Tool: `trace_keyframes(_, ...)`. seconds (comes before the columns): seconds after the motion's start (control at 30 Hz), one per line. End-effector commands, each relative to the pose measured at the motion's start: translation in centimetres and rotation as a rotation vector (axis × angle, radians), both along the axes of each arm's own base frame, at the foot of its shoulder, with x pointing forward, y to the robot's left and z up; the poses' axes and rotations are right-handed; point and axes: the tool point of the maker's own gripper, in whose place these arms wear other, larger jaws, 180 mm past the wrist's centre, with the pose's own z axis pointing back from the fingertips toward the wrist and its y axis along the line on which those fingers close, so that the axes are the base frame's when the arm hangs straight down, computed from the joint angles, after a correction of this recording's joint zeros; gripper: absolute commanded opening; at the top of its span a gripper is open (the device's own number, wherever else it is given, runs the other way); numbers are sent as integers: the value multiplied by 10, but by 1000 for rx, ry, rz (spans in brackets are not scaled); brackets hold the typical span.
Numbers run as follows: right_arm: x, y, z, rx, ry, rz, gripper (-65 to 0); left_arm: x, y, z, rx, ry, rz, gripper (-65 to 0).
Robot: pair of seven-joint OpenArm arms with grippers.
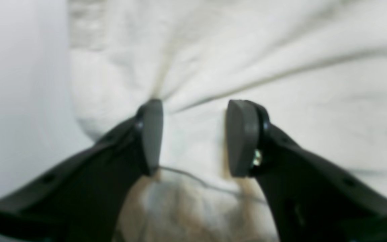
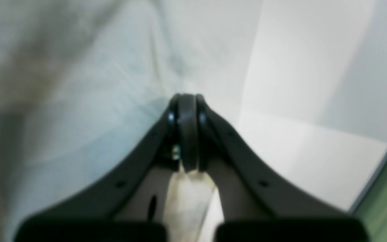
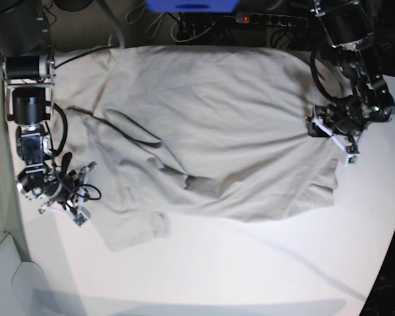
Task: Layout the t-shirt on the table in an organized manner, then fold the t-shirt properly
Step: 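Grasp the sleeve with the right gripper and drag it outward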
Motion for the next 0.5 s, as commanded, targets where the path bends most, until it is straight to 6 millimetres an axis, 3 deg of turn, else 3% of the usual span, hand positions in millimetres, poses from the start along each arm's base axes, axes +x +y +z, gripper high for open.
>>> trace_keyframes(0.0,20,-3,27,10,-77,-3,-650,-7,10,-1,34,36,11,-343)
trace_keyframes(0.2,12,6,12,29,-42,1,-650,-6,22,3,58,33,15,-343)
trace_keyframes(0.37,-7,14,-23,62,45,4,-650,-6,29,6,75,33,15,-343)
trace_keyframes(0.47,-4,25,-30,123,37,17,-650,-7,28,5,74,35,15,-343)
